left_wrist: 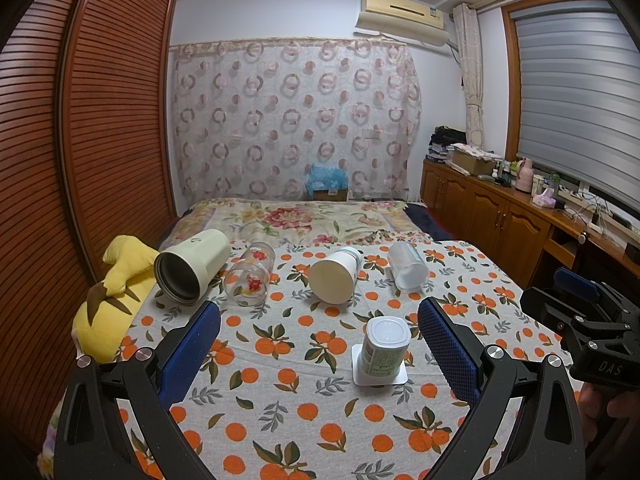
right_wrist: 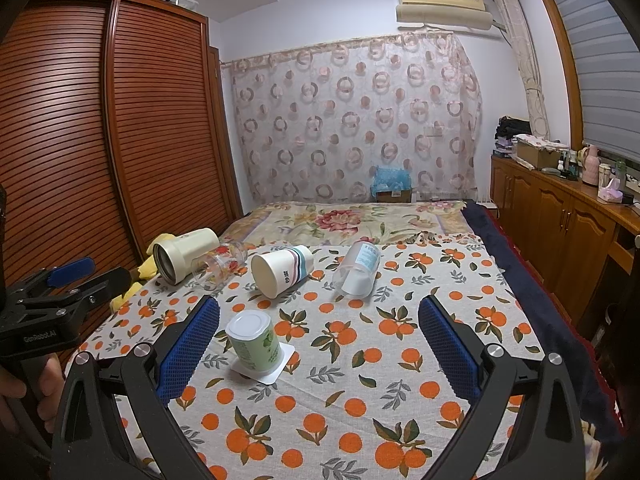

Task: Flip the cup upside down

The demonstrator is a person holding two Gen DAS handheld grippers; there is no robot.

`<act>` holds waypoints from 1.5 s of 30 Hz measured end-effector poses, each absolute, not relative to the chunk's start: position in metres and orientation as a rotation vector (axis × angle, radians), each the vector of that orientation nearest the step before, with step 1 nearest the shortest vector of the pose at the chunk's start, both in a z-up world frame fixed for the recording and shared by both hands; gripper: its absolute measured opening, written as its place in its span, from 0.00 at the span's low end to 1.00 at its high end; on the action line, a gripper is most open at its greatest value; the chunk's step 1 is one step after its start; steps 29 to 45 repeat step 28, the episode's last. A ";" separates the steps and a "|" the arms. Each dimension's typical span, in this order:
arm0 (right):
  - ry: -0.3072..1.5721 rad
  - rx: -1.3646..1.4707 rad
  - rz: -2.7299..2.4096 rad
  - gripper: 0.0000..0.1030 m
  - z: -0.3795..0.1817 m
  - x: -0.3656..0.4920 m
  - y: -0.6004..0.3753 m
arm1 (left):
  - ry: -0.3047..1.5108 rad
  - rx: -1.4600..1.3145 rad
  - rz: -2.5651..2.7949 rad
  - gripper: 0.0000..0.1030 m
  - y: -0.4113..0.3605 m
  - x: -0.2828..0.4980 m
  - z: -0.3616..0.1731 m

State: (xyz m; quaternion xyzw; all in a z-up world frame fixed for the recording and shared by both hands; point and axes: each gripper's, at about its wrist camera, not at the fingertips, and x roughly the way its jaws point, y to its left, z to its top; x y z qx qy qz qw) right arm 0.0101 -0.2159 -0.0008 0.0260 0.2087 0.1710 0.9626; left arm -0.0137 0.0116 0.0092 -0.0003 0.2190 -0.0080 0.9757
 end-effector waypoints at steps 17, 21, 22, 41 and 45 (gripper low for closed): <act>0.422 0.053 0.347 0.97 0.000 0.010 -0.215 | 0.442 -0.001 -0.017 0.92 0.012 -0.014 0.008; 0.421 0.053 0.347 0.98 0.000 0.009 -0.215 | 0.442 -0.001 -0.016 0.92 0.012 -0.014 0.009; 0.421 0.053 0.347 0.97 0.000 0.009 -0.215 | 0.442 -0.001 -0.015 0.92 0.012 -0.015 0.009; 0.422 0.055 0.346 0.97 0.000 0.009 -0.215 | 0.441 -0.001 -0.018 0.92 0.013 -0.015 0.009; 0.422 0.055 0.346 0.97 0.000 0.009 -0.215 | 0.441 -0.001 -0.018 0.92 0.013 -0.015 0.009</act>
